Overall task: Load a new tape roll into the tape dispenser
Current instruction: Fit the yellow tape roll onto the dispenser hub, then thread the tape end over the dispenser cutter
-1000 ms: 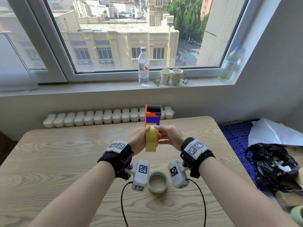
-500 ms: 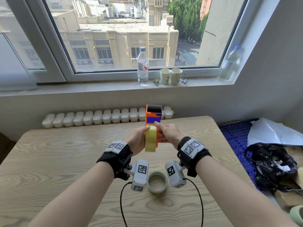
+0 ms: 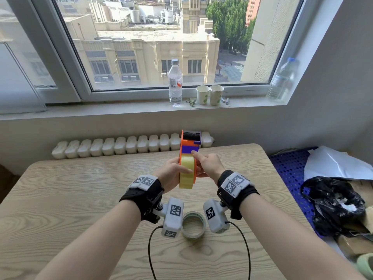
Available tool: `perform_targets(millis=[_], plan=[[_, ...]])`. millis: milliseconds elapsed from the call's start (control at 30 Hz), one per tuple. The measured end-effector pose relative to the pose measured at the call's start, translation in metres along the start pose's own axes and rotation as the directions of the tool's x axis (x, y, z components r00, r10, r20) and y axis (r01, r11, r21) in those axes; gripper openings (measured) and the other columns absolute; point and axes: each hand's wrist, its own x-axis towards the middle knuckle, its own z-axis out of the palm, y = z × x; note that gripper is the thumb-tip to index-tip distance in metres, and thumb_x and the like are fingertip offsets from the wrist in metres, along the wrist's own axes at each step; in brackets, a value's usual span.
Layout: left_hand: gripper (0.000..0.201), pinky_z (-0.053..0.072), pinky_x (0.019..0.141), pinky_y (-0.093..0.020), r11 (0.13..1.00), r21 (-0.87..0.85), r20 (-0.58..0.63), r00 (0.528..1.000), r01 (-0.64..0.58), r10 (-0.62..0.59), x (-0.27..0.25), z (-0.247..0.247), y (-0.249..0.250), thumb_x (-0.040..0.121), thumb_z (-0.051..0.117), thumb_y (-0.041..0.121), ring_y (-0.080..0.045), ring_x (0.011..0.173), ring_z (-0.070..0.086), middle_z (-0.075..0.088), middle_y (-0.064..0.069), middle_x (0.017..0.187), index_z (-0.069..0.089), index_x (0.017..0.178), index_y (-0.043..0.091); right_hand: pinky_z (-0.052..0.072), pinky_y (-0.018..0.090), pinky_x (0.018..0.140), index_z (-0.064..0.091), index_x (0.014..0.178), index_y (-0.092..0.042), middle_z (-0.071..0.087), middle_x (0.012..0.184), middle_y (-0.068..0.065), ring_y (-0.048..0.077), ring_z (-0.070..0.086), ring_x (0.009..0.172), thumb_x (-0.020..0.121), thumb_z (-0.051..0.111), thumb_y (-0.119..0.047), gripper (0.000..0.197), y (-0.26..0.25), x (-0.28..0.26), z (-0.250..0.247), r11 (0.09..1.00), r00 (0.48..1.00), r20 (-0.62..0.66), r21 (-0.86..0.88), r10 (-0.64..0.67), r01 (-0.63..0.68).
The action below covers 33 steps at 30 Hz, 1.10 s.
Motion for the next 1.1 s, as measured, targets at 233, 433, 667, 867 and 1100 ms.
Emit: perform_targets(millis=[233,433,667,867,1100], plan=[[0.041,0.048,0.084,-0.039,0.999,0.047,-0.057,0.998,-0.016,0.018,-0.002,-0.001,-0.002,0.087,0.048,-0.010,-0.023,0.088,0.062,0.063,-0.012,0.097,0.046,0.127,-0.003,0.054,0.041,0.085,0.064,0.095,-0.013,0.069,0.093,0.004,0.020,0.065,0.087,0.086,0.055,-0.040,0.029,0.000,-0.007,-0.004,0.936,0.966,-0.092,-0.287,-0.241,0.206],[0.023,0.051,0.070,-0.030,0.996,0.088,-0.042,0.998,-0.035,0.038,-0.003,0.001,-0.005,0.088,0.048,-0.008,-0.014,0.073,0.067,0.064,-0.009,0.086,0.054,0.109,0.001,0.048,0.038,0.097,0.060,0.120,-0.012,0.059,0.123,0.007,0.020,0.056,0.112,0.091,0.052,-0.025,0.033,-0.003,-0.016,0.002,0.761,0.897,0.134,-0.484,-0.422,0.431],[0.018,0.053,0.065,-0.023,0.989,0.147,-0.019,0.999,-0.022,0.025,-0.007,-0.001,-0.007,0.089,0.049,-0.006,-0.010,0.069,0.067,0.062,-0.009,0.086,0.055,0.104,0.000,0.045,0.031,0.093,0.069,0.107,-0.015,0.061,0.116,0.006,0.019,0.056,0.106,0.089,0.055,-0.018,0.023,-0.002,-0.019,0.004,0.715,0.866,0.198,-0.497,-0.458,0.492],[0.035,0.051,0.074,-0.030,0.989,0.148,-0.058,0.998,0.025,-0.016,-0.007,-0.003,-0.008,0.089,0.052,-0.003,-0.020,0.084,0.063,0.062,-0.012,0.093,0.047,0.124,-0.009,0.042,0.027,0.087,0.070,0.096,-0.012,0.066,0.104,0.007,0.016,0.055,0.096,0.087,0.059,-0.016,0.015,0.000,-0.016,0.007,0.690,0.845,0.176,-0.507,-0.505,0.517],[0.025,0.055,0.068,-0.027,0.979,0.206,-0.062,0.998,-0.001,0.014,-0.008,-0.005,-0.007,0.095,0.048,0.018,-0.016,0.074,0.066,0.064,-0.010,0.091,0.055,0.111,0.001,0.050,0.036,0.080,0.064,0.090,-0.009,0.068,0.095,0.011,0.018,0.058,0.083,0.090,0.053,-0.013,0.011,-0.004,-0.012,0.008,0.712,0.858,0.120,-0.508,-0.499,0.485]])
